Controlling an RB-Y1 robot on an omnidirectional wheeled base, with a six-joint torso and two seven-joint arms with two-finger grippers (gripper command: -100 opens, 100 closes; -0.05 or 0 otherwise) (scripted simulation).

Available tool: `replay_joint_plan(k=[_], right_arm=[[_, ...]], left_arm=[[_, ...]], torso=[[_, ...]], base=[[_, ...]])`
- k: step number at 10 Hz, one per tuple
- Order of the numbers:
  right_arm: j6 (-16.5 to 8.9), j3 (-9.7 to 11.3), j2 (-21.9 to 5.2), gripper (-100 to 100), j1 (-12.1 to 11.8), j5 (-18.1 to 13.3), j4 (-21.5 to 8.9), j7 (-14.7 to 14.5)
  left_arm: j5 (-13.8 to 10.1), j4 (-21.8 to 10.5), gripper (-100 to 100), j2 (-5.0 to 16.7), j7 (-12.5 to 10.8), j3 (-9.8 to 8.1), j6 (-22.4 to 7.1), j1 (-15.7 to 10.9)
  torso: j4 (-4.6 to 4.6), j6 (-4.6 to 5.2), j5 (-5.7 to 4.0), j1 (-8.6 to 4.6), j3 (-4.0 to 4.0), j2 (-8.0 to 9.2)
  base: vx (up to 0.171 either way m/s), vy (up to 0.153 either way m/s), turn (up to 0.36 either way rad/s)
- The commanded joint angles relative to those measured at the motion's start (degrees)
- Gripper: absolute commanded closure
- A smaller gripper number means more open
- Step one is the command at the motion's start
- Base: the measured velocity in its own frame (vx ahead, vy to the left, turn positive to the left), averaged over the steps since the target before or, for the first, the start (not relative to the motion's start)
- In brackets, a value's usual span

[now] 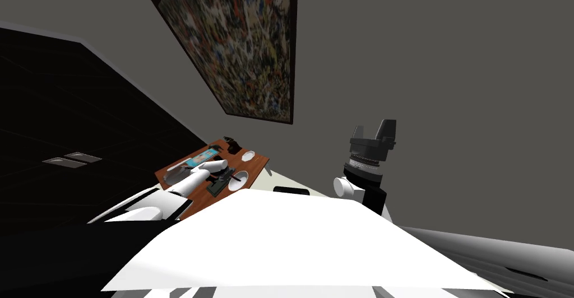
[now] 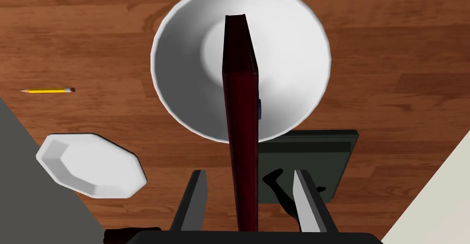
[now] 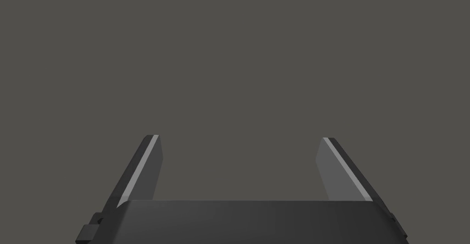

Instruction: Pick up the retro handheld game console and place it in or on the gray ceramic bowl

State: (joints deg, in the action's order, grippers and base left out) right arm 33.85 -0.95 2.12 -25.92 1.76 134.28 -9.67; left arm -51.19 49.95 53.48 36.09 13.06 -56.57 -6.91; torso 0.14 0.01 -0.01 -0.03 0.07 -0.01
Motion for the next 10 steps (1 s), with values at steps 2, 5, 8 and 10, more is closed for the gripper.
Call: replay_joint_plan(k=[2, 5, 8, 10], right_arm=[[0.0, 0.0, 0.0, 0, 0.0, 0.0, 0.0, 0.0], [0.0, 0.0, 0.0, 0, 0.0, 0.0, 0.0, 0.0], [0.0, 0.0, 0.0, 0, 0.0, 0.0, 0.0, 0.0], [0.0, 0.0, 0.0, 0, 0.0, 0.0, 0.0, 0.0]], left_arm=[[0.0, 0.0, -100, 0.0, 0.0, 0.0, 0.0, 0.0], [0.0, 0.0, 0, 0.0, 0.0, 0.0, 0.0, 0.0], [-3.1, 2.3, -100, 4.1, 1.1, -0.12, -3.5, -0.6], [-4.7, 3.4, -100, 6.2, 1.7, -0.18, -5.3, -0.9]], torso=[[0.02, 0.0, 0.01, 0.02, 0.04, 0.06], [0.03, 0.0, 0.01, 0.03, 0.06, 0.1], [0.03, -0.01, -0.04, -0.13, 0.06, 0.1], [0.03, -0.01, -0.05, -0.19, 0.07, 0.12]], base=[[0.0, 0.0, 0.0], [0.0, 0.0, 0.0], [0.005, -0.043, 0.04], [-0.002, -0.053, 0.039]])
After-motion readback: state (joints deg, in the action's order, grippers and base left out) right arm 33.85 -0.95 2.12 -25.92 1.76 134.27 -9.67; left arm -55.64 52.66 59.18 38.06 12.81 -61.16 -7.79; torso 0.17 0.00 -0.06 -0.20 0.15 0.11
